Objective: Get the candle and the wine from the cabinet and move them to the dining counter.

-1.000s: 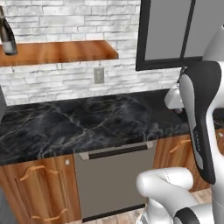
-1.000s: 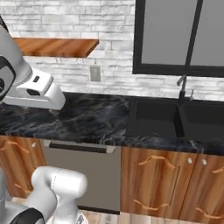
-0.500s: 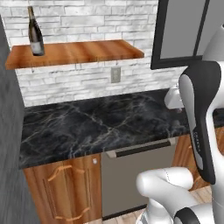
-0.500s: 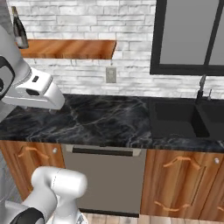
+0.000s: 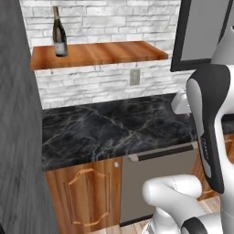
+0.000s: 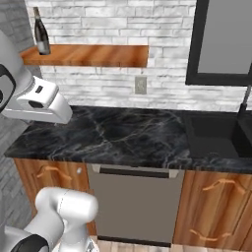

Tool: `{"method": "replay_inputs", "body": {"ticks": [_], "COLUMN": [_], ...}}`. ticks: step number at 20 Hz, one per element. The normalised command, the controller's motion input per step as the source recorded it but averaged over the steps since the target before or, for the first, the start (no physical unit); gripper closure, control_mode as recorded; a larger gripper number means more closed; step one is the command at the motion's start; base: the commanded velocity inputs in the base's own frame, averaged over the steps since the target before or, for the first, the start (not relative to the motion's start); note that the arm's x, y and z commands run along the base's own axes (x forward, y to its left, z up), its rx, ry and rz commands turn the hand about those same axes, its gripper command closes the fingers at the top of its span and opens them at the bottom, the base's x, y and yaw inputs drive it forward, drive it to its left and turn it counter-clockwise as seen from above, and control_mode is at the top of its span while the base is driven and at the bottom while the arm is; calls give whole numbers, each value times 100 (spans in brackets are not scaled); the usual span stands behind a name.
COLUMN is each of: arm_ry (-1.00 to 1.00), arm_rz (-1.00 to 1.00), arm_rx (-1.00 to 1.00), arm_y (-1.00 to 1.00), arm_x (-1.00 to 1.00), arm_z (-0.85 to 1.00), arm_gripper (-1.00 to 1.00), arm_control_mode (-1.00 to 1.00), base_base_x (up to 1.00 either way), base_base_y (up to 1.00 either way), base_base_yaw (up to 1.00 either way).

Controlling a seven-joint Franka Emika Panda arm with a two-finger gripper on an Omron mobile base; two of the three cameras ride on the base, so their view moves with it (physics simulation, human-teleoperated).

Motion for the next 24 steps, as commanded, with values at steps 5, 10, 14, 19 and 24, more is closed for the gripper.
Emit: {"method": "replay_inputs", "body": {"ticks": [5,10,14,19,24], "arm_ry": [0,0,0,0,0], "arm_rz": [0,0,0,0,0], "arm_rx": [0,0,0,0,0], "arm_y": [0,0,0,0,0], "arm_x": [0,0,0,0,0], "arm_z": [0,0,0,0,0], "arm_gripper": [-100,-100,-100,-100,-100], "arm_control_mode": [100,100,100,100,100], "base_base_x": [33,38,55,58,43], "base_base_y": [54,46,25,14,21], "base_base_yaw": [12,11,2,0,0]}}
